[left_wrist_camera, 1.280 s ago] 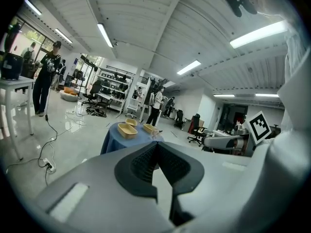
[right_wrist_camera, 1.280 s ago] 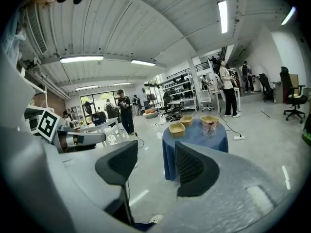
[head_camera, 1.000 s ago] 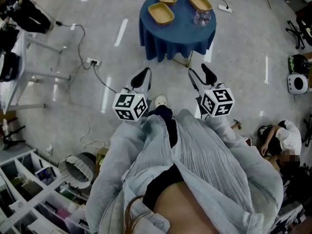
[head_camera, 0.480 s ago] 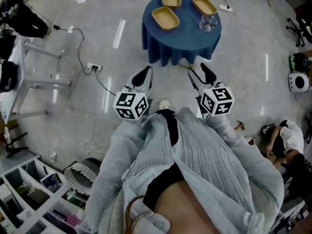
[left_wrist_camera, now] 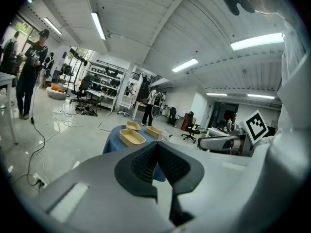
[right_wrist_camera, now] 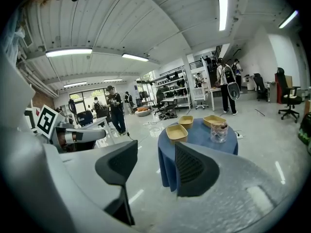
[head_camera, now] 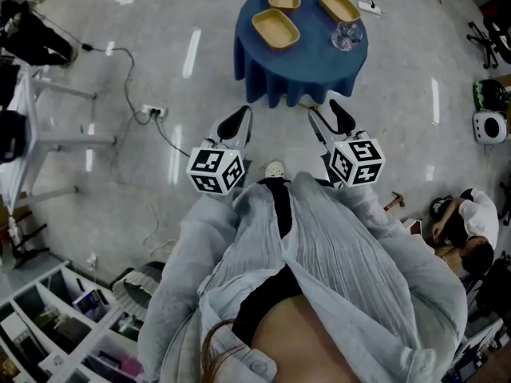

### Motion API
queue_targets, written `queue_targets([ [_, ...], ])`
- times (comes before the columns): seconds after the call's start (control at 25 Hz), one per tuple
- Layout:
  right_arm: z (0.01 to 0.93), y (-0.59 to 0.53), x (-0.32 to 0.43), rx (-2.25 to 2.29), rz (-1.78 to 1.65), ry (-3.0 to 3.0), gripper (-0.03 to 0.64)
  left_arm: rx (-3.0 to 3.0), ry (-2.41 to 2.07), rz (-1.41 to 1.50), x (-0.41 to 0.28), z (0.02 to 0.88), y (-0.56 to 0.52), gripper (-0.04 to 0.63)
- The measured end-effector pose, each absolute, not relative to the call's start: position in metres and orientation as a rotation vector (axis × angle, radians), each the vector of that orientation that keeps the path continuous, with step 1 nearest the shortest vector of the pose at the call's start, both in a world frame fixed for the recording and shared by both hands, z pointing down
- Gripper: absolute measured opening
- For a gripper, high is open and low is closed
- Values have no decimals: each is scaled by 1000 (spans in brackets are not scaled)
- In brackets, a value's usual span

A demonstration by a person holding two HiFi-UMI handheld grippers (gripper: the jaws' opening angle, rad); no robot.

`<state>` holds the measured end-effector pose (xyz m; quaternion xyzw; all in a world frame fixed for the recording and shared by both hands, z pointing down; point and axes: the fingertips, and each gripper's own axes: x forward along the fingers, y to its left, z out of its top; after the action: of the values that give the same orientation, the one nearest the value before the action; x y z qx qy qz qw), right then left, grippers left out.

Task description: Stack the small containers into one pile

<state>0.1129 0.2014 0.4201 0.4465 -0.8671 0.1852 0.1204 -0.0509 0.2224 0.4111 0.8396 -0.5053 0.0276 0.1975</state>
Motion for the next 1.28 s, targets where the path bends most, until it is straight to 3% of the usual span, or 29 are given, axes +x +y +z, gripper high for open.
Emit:
queue_targets([
  [0.68, 425, 194, 127, 1318, 516, -2476, 235, 2288, -1427, 81, -61, 431, 233, 14],
  [1.28, 430, 96, 97, 1271, 530, -2509, 236, 2285, -1458, 115, -80, 426, 140, 14],
])
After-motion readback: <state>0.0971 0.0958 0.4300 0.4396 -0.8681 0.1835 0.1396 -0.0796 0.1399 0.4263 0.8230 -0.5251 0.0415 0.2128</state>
